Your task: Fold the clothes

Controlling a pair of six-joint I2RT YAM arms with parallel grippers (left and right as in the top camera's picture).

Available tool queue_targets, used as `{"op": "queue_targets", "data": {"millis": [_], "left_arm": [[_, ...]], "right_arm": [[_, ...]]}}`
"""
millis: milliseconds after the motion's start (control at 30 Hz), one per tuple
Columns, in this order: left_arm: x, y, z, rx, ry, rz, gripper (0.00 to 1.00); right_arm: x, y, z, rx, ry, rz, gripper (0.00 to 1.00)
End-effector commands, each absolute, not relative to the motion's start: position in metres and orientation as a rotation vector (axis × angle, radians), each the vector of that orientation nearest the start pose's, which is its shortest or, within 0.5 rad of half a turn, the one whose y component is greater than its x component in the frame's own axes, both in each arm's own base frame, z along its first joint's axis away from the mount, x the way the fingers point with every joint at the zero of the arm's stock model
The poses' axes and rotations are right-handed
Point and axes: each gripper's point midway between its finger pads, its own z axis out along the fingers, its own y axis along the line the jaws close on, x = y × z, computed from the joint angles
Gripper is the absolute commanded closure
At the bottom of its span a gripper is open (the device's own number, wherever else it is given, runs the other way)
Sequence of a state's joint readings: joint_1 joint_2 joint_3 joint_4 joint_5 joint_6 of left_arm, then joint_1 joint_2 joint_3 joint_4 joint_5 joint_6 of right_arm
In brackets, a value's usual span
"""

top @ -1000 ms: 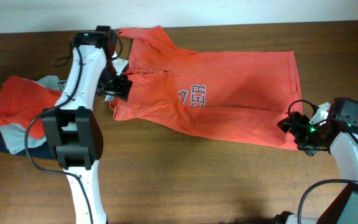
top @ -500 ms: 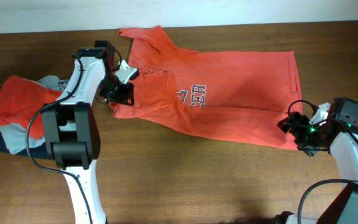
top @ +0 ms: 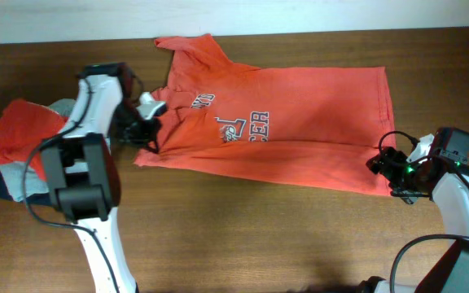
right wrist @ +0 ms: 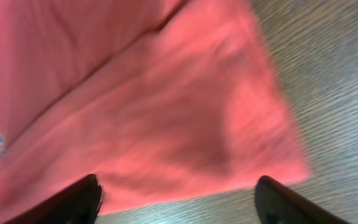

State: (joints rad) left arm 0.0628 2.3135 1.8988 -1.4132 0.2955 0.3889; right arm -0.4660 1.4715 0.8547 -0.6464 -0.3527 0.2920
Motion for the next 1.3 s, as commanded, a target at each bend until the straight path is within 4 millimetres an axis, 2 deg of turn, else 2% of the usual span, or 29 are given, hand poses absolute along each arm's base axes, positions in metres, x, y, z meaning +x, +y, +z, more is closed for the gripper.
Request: {"op": "queue_targets", "data": {"millis": [0,67,100,200,267,333,367,467,500,567,667,733,767,967,1100,1267], "left_arm": [[0.388,0.01,0.037,0.278,3.25,-0.572,0.97],[0.391,0.014,0.04,0.213,3.215,-0.657,0.91],[0.393,0.016,0.04,0.198,3.199,-0.67,0.84],[0.399,0.017,0.038,0.206,3.176,-0.653,0.8],[0.402,0.014,0.038,0.222,3.167,-0.644,0.79],[0.405,0.009,0.037,0.248,3.156,-0.635,0.77],[0.406,0.009,0.037,0.252,3.154,-0.633,0.77],[0.406,0.008,0.037,0.256,3.155,-0.634,0.76],[0.406,0.008,0.037,0.256,3.155,-0.633,0.76],[0.406,0.008,0.037,0.256,3.155,-0.633,0.76],[0.406,0.008,0.037,0.256,3.154,-0.632,0.76],[0.407,0.008,0.037,0.257,3.152,-0.63,0.76],[0.407,0.008,0.037,0.257,3.152,-0.63,0.76],[0.408,0.009,0.036,0.26,3.148,-0.615,0.76],[0.41,0.009,0.036,0.262,3.143,-0.611,0.76],[0.414,0.01,0.035,0.268,3.125,-0.599,0.76]], "right_arm": [[0.297,-0.091,0.061,0.955,2.596,0.385,0.24],[0.299,-0.091,0.062,0.951,2.591,0.384,0.26],[0.3,-0.092,0.061,0.949,2.589,0.383,0.26],[0.301,-0.088,0.056,0.937,2.609,0.394,0.26],[0.303,-0.076,0.051,0.859,2.65,0.436,0.26],[0.302,-0.061,0.035,0.803,2.726,0.453,0.24],[0.301,-0.061,0.03,0.805,2.748,0.43,0.25],[0.292,-0.077,0.009,0.922,2.793,0.278,0.27],[0.293,-0.077,0.005,0.926,2.798,0.276,0.3],[0.294,-0.075,-0.003,0.925,2.812,0.3,0.43],[0.289,-0.072,-0.016,0.943,2.853,0.316,0.73],[0.284,-0.078,-0.02,0.969,2.864,0.272,0.94],[0.283,-0.083,-0.02,0.987,2.859,0.252,0.96],[0.281,-0.116,-0.015,1.104,2.787,0.198,0.96],[0.272,-0.135,-0.016,1.187,2.76,0.14,0.96],[0.272,-0.135,-0.015,1.203,2.745,0.178,0.96]]}}
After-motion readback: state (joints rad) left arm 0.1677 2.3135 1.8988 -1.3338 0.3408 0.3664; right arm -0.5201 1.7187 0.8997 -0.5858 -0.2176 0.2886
